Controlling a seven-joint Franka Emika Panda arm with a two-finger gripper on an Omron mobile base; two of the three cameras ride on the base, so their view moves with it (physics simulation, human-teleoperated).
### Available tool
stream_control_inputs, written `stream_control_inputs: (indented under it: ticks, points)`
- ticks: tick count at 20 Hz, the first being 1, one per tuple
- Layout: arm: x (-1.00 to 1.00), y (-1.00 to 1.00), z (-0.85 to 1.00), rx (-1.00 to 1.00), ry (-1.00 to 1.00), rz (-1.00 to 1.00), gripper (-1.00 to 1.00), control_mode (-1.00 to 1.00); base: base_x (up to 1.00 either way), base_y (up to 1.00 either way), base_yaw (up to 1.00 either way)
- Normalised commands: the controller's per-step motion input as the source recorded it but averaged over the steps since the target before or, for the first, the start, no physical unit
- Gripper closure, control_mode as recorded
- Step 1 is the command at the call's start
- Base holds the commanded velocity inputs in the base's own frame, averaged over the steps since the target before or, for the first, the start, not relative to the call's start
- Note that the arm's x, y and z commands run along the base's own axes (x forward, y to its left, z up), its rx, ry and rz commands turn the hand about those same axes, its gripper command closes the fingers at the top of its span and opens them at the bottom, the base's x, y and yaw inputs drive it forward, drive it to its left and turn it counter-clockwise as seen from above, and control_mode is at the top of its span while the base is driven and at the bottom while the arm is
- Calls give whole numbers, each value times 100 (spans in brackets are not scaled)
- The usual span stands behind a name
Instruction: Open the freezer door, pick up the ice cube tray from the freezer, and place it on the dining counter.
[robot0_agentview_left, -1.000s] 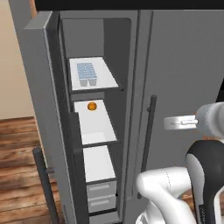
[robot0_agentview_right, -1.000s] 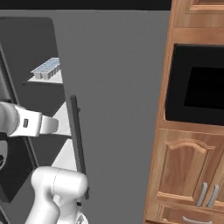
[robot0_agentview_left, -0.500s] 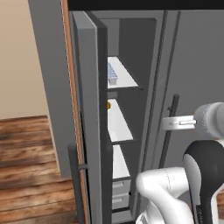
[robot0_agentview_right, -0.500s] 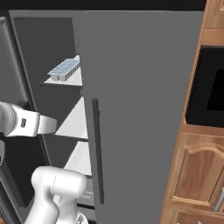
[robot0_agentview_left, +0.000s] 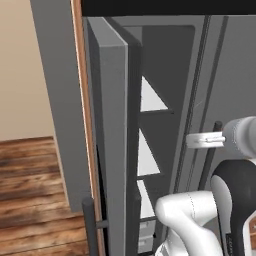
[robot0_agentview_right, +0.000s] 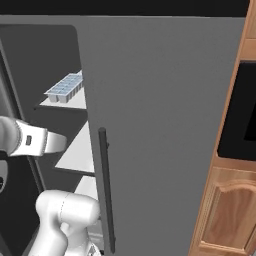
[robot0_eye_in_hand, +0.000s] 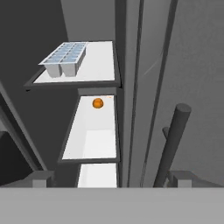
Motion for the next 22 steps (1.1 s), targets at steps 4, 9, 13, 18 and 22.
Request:
stream_control_inputs:
  ticks: [4, 9, 13, 18, 22]
  points:
    - [0, 0, 0, 0, 0, 0, -100, 100, 29, 34, 0]
    - [0, 0, 0, 0, 0, 0, -100, 100, 22, 33, 2]
    - [0, 0, 0, 0, 0, 0, -100, 100, 11, 27, 3]
    - [0, 0, 0, 0, 0, 0, -100, -100, 0, 0, 0]
    - [2, 0, 5, 0, 0, 0, -100, -100, 0, 0, 0]
